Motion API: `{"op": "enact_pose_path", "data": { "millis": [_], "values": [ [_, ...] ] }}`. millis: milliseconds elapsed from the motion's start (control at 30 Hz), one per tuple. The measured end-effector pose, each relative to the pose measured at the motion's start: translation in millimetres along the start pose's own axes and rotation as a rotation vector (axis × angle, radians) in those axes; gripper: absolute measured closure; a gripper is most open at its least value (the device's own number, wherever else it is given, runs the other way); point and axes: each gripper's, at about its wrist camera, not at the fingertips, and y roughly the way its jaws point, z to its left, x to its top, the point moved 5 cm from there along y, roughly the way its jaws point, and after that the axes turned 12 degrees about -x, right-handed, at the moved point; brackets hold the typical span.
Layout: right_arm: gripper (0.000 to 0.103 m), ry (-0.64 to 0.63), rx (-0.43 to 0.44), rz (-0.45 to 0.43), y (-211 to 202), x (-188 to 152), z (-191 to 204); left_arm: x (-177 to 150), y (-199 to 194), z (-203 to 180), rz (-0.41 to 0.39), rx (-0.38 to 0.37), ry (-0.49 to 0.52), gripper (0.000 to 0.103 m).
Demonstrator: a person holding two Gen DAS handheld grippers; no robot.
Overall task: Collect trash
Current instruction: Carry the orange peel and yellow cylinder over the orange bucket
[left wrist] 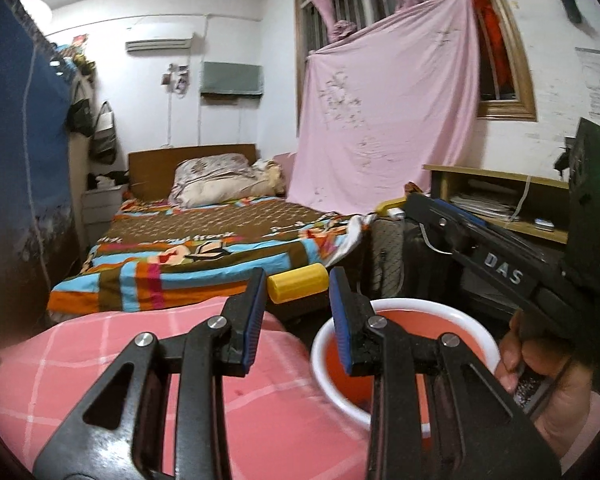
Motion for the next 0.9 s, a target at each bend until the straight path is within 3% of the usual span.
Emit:
{"op": "enact_pose_path", "data": {
  "millis": [300, 667, 900],
  "values": [
    [0.071, 0.053, -0.092, 0.024, -3, -1, -41, -3, 15, -35, 0.023, -0.068, 0.012, 0.087],
    [0.07, 0.077, -0.155, 0.069, -9, -5, -67, -19, 36, -69, 0.117, -0.12, 0.041, 0.087],
    [0.07, 0.097, -0.178, 0.122, -6, -11, -78, -27, 52, -77, 0.203, -0.149, -0.007, 0.087]
  ]
}}
